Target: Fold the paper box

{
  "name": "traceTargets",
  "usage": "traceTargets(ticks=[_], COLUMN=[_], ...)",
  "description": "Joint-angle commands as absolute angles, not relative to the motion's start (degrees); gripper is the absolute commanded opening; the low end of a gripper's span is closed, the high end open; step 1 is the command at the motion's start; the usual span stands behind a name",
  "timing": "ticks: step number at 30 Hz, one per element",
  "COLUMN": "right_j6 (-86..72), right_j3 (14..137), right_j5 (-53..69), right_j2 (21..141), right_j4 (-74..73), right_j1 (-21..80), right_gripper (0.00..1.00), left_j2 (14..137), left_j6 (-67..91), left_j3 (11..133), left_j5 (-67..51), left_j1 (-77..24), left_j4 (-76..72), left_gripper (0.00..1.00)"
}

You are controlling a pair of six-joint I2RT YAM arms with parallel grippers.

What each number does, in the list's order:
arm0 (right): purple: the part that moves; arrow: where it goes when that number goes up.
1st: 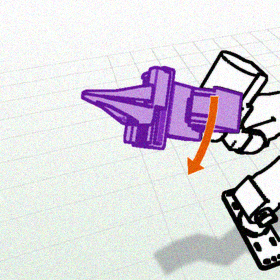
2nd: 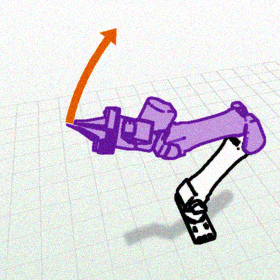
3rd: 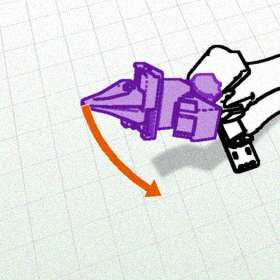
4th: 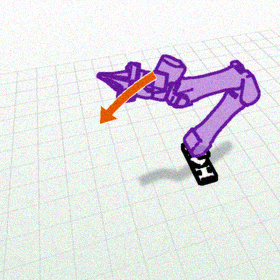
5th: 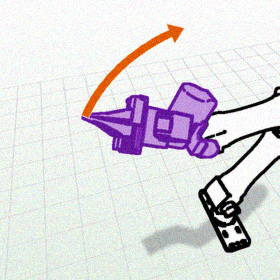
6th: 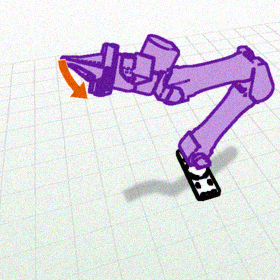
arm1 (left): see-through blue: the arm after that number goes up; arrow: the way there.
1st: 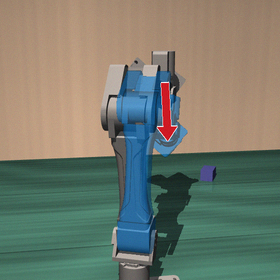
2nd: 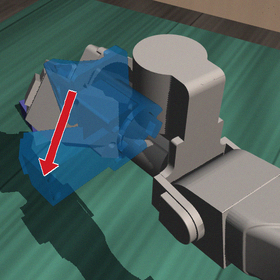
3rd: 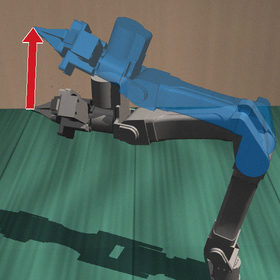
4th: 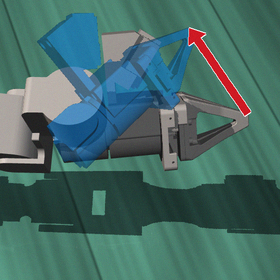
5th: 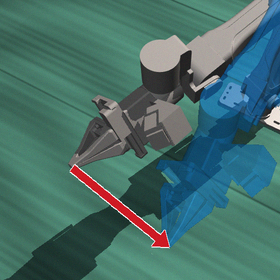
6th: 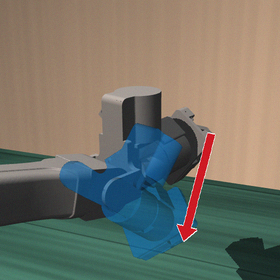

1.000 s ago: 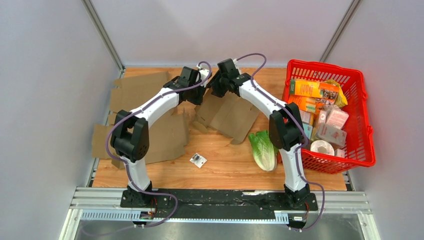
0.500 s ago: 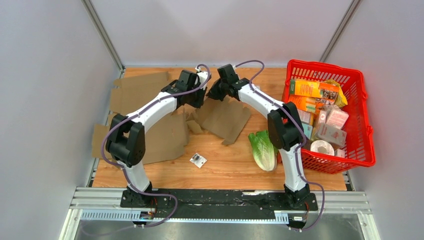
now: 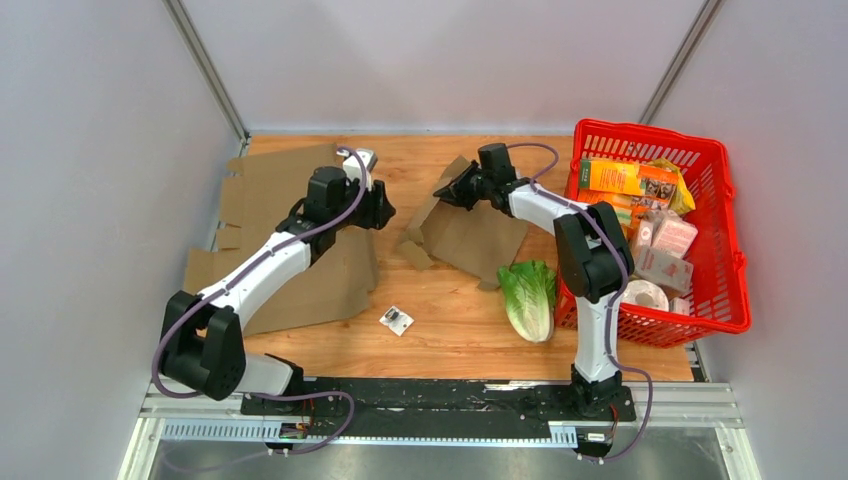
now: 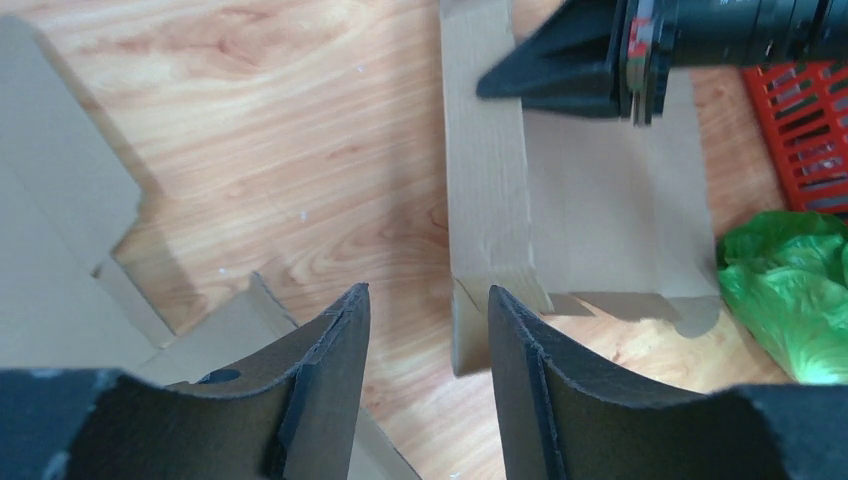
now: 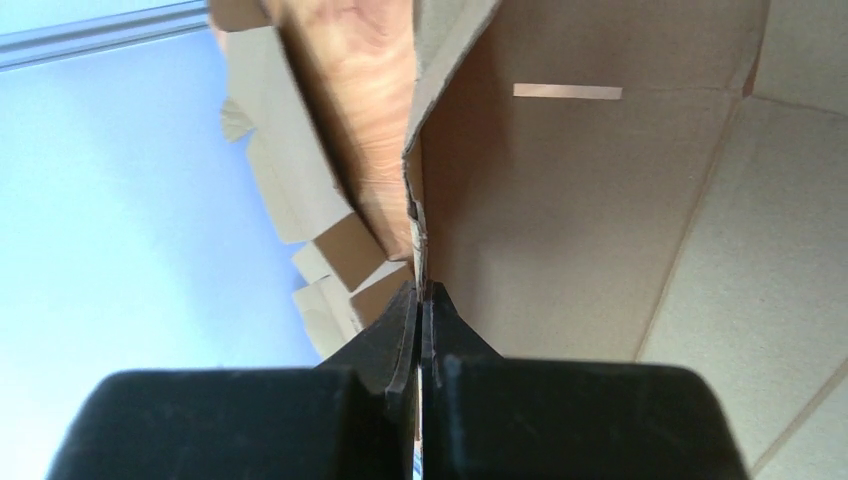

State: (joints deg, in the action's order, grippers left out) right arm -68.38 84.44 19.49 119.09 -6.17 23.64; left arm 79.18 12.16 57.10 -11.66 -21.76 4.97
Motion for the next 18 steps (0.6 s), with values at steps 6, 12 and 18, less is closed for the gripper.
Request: traceTargets(ticks=[6,12,18], right_j6=[-72.77,-75.14,-75.85], right_j3=[81.65,78.49,76.3], right_j5=[27.15,28.3,27.95], right_j2=[113.03,112.5,112.5], right_j4=[9.66,17.28,20.38], right_j1=[22.85,22.5,22.33], right_gripper=[0.0,0.0,0.0], left_j2=[74.1,70.93,72.42], left_j6=[15.64,14.24,13.62], left_j3=[45.89,39.38,37.62], left_j5=[-14.5,-14.41,-14.68], left_j1=[-22.06,-22.06,-22.06], left_j4=[-7.37,-12.91,-15.03], left_gripper=[0.54,0.57,0.6])
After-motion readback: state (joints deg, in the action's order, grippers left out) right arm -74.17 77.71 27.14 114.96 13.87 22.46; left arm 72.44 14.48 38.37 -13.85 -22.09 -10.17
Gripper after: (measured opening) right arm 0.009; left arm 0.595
